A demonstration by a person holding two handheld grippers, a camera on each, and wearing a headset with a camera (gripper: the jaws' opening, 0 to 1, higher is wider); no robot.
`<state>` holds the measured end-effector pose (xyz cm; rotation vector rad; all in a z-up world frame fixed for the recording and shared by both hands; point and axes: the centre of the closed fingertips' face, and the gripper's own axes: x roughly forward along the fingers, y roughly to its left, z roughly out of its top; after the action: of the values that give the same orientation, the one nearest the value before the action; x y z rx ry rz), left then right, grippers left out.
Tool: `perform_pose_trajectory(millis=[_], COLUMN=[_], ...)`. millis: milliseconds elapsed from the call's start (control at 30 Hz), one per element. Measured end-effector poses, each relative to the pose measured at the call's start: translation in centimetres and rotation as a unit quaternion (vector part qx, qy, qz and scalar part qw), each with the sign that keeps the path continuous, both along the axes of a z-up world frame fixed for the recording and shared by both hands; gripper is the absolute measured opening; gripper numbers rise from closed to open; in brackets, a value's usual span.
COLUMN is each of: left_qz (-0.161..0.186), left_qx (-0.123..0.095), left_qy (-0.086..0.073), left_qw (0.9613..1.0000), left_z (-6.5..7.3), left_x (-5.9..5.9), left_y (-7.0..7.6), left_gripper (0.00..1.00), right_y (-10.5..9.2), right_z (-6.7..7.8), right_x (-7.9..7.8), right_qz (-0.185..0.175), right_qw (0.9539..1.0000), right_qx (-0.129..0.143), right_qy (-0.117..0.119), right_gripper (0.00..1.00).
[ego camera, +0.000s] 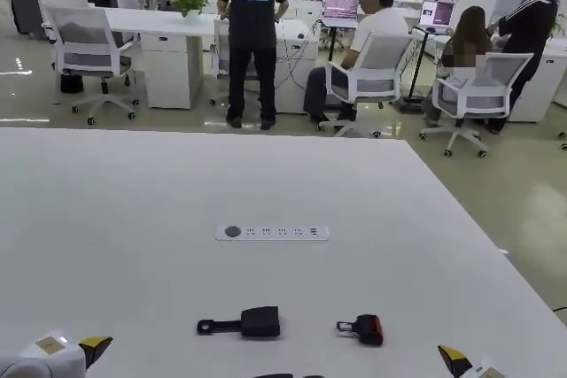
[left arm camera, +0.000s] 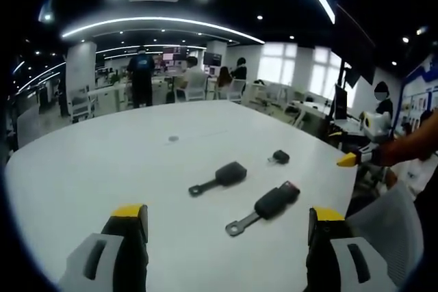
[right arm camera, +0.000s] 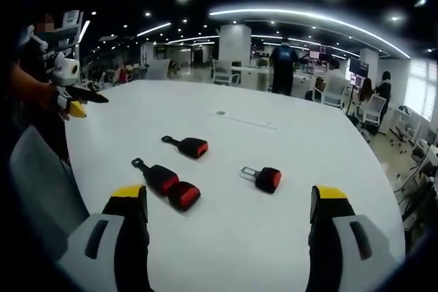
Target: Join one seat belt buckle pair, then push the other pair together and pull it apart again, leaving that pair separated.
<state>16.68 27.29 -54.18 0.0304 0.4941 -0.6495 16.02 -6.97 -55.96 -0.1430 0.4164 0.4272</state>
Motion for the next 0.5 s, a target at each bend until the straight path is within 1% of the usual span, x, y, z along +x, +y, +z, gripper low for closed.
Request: perform_pose_trajectory(millis=[167, 200, 333, 500], left_qz=[0.001, 0.001, 0.004, 0.003], left_qx=[-0.001, 0.002, 0.001, 0.002], left_qy=[0.003, 0.004, 0.004, 0.004], left_qw=[1.0000, 1.0000, 1.0000, 1.0000], left_z=[-0.10, -0.20, -0.11, -0.20], left_x=[0.02, -0.01, 0.01, 0.17], left_y=[-0.03, 0.02, 0.20, 0.33], left_gripper=[1.00, 1.00, 1.00, 1.00], right_y=[-0.06, -0.09, -0.54, -0.63], right_z=[0.09, 0.12, 0.03, 0.18], right_x=[-0.18, -0.26, -0.20, -0.31], right_qz=[-0.001, 0.001, -0.001, -0.004], right_qw=[1.0000, 1.0000, 1.0000, 1.0000], right_qx=[0.002, -0.001, 0.000, 0.000], right_qy=[0.000, 0.000, -0.001, 0.000], right_gripper=[1.00, 1.00, 1.00, 1.00])
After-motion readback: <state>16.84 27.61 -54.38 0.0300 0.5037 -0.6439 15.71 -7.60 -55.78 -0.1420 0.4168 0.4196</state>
